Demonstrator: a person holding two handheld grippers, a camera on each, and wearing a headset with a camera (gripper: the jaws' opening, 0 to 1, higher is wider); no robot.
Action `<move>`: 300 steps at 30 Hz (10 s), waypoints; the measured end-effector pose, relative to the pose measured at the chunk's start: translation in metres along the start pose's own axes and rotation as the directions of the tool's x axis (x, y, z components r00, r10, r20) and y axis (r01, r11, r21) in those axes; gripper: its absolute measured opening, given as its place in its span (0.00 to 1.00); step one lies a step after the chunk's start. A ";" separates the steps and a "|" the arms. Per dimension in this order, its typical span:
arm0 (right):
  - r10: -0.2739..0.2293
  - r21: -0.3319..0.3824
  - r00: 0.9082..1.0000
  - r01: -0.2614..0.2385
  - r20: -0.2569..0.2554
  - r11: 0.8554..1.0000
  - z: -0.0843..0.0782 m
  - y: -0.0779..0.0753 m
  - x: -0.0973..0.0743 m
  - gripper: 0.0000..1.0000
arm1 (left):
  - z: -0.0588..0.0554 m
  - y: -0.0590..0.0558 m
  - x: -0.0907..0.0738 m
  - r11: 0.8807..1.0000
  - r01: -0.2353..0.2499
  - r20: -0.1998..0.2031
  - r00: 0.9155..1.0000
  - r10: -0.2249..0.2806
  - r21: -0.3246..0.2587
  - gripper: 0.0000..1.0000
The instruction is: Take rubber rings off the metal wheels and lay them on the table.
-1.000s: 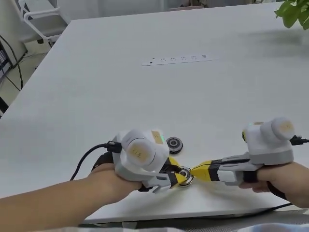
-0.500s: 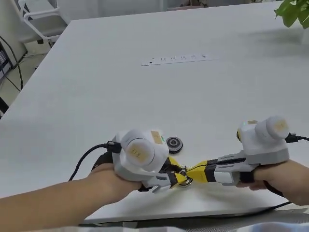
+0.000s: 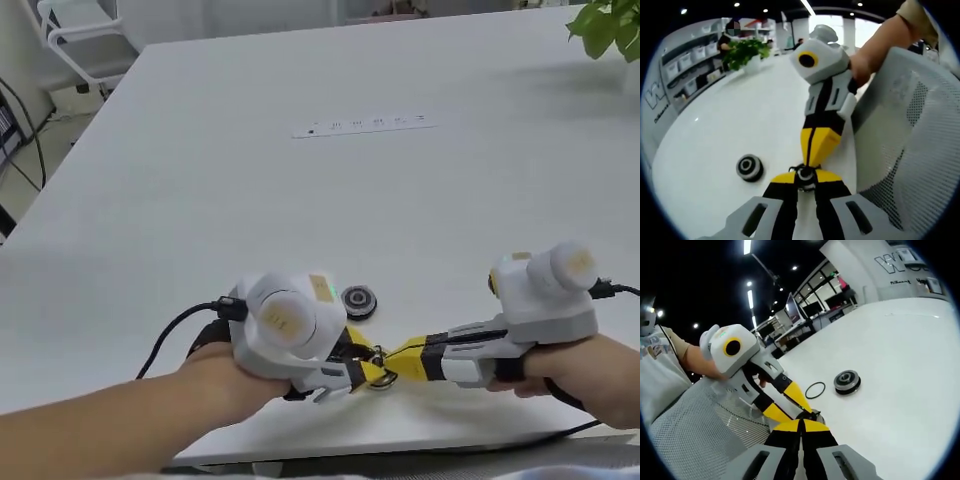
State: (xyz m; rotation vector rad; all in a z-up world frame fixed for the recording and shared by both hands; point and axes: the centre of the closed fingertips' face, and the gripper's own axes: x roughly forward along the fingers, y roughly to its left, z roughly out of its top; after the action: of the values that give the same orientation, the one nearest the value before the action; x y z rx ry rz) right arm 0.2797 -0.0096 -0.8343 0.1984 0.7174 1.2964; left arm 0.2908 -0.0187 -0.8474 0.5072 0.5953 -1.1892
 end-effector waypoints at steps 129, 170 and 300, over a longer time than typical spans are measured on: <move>0.064 -0.076 0.998 -0.063 0.014 0.995 0.060 0.005 0.037 0.00 | -0.022 0.034 -0.144 0.944 -0.157 0.134 0.970 0.202 -0.290 0.52; -0.012 -0.072 0.998 0.008 -0.064 0.997 0.039 -0.026 0.062 0.00 | -0.043 0.034 -0.148 0.923 -0.186 0.087 0.970 0.227 -0.337 0.62; -0.171 -0.177 0.985 0.171 0.017 0.969 0.033 -0.070 0.006 0.29 | 0.007 0.084 0.006 0.984 -0.063 0.024 0.997 0.068 -0.165 0.21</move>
State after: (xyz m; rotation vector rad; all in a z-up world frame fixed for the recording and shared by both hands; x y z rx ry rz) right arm 0.3563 -0.0157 -0.8470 -0.0080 0.6001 1.1872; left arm 0.3738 -0.0023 -0.8417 0.3654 0.6405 -1.0732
